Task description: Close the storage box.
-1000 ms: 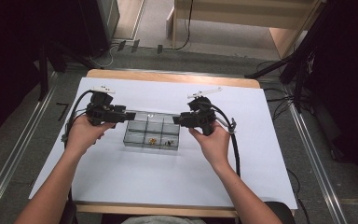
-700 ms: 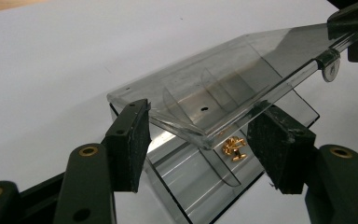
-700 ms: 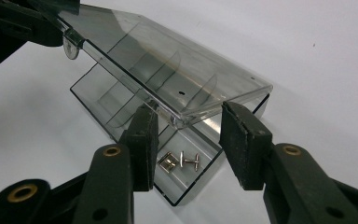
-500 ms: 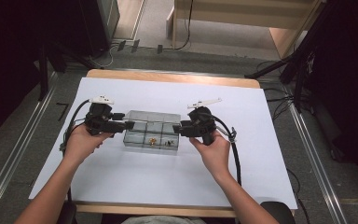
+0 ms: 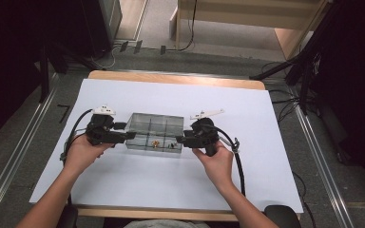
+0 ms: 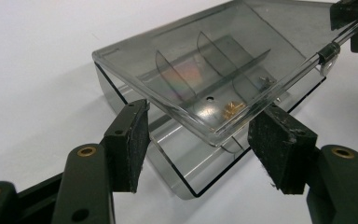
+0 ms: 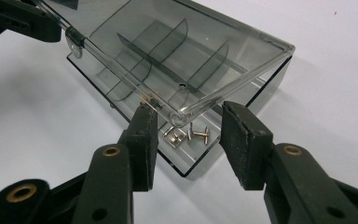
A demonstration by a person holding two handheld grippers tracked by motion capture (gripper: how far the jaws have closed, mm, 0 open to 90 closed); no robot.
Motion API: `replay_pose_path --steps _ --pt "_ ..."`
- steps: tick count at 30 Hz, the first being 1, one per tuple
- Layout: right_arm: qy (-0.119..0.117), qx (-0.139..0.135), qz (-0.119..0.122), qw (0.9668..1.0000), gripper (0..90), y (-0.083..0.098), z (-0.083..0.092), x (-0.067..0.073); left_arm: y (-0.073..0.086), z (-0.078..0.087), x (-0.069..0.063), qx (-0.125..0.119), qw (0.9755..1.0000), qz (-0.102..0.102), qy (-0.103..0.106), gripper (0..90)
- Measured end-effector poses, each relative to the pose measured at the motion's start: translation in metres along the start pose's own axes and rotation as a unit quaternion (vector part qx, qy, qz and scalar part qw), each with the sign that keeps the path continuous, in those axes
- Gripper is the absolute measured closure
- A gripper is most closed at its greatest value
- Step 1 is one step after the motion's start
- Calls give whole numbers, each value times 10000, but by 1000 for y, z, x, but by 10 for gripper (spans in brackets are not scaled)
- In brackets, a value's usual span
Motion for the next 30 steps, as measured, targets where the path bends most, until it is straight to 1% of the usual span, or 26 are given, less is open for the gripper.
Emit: replay_pose_path --steps 3,6,11,14,16,18,19,21,23,26,28,30 --pt "-2 31 6 10000 578 5 -3 0 5 -2 0 33 10000 27 40 395" --pt "-58 87 -50 9999 578 9 -6 0 10 -6 0 44 10000 -39 70 400" --pt "-22 126 18 9999 581 16 -11 0 17 -10 0 135 9998 -78 76 400" --pt "-26 151 13 9999 582 19 -13 0 19 -12 -1 128 9998 -108 76 399" --pt "-9 163 57 9999 583 21 -14 0 22 -13 0 155 9997 -151 86 399" --pt "61 176 98 9998 585 24 -15 0 24 -15 1 153 9996 -197 124 401" --pt "55 169 113 9998 585 25 -17 0 26 -16 1 165 9996 -173 148 402" --pt "14 225 40 9997 585 28 -19 0 28 -18 1 220 9995 -212 121 401" --pt "-31 256 9 9997 585 31 -22 -1 30 -20 2 295 9991 -287 50 400" --pt "75 286 90 9995 585 34 -24 -2 32 -21 2 348 9989 -304 72 390" --pt "157 326 189 9992 585 35 -26 -2 34 -23 2 358 9989 -271 143 385" --pt "183 320 224 9991 581 36 -26 -2 36 -23 2 345 9990 -206 195 386"
Point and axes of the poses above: each handheld gripper's, and its own axes: z roughly backward along the jaws, y roughly out of its underside, x roughly to its left, the point moved 9 cm from there along -z, roughly forward along the jaws, and after that the axes turned 3 degrees about x, right-handed, at the moved point
